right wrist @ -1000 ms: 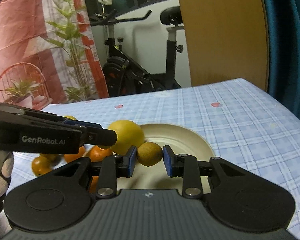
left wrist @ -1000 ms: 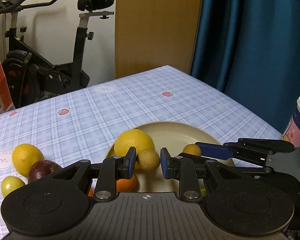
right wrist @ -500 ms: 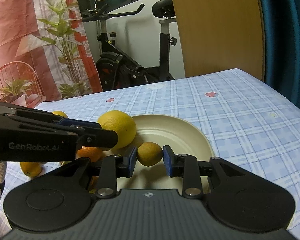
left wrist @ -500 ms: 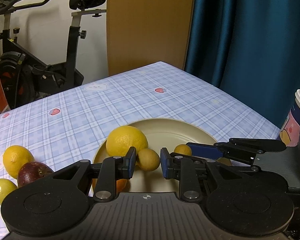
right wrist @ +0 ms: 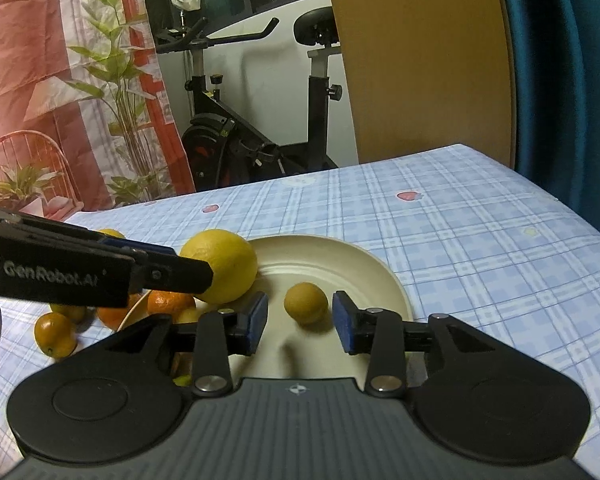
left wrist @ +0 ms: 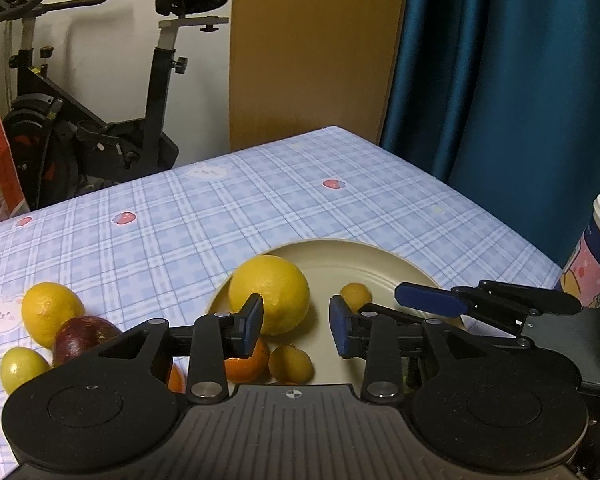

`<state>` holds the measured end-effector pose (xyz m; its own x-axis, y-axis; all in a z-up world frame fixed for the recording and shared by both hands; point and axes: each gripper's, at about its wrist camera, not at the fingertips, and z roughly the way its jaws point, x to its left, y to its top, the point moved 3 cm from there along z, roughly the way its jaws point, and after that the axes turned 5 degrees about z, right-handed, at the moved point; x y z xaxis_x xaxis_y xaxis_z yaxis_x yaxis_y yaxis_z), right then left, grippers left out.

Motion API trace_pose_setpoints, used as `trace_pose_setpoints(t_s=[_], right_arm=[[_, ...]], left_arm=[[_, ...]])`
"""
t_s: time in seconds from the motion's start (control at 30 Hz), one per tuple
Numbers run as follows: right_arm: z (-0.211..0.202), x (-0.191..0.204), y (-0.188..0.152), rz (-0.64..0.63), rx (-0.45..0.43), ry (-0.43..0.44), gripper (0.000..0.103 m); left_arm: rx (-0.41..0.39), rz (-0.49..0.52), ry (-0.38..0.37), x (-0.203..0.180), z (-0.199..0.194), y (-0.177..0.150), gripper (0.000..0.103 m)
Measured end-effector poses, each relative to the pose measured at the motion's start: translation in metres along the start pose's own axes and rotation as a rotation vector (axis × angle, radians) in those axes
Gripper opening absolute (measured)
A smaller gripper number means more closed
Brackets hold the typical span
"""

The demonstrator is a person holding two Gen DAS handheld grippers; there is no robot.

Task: Organize fruits
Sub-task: 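Lower the small fruit onto the plate and open the right gripper, then move the right gripper back to the pile toward an orange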

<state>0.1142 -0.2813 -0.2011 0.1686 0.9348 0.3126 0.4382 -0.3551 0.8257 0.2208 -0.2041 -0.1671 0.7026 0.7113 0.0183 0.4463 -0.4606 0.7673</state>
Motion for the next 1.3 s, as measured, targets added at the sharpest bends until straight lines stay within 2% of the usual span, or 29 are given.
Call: trace_pose_setpoints(t_s=[0.3, 0.57, 1.07, 1.3], right_arm=[[-0.017, 0.006, 0.007, 0.009, -0.022, 0.04, 0.039], [-0.028, 0.021, 0.008, -0.007, -0.021, 0.067, 0.039], [-0.033, 0.075, 0.005, -0.082, -0.003, 0.143, 0.039], [-0.029, 0.097, 0.002, -0.121, 0.011, 0.17, 0.039]], left_arm=[[-0.019, -0.04, 0.016, 0.015, -0.025, -0.004, 0.038], [-0.034, -0.071, 0.067, 0.038, -0.054, -0.012, 0.038], [-0.056, -0.123, 0.176, 0.075, -0.102, -0.036, 0.038], [-0.077, -0.173, 0.197, 0.091, -0.118, -0.049, 0.038]])
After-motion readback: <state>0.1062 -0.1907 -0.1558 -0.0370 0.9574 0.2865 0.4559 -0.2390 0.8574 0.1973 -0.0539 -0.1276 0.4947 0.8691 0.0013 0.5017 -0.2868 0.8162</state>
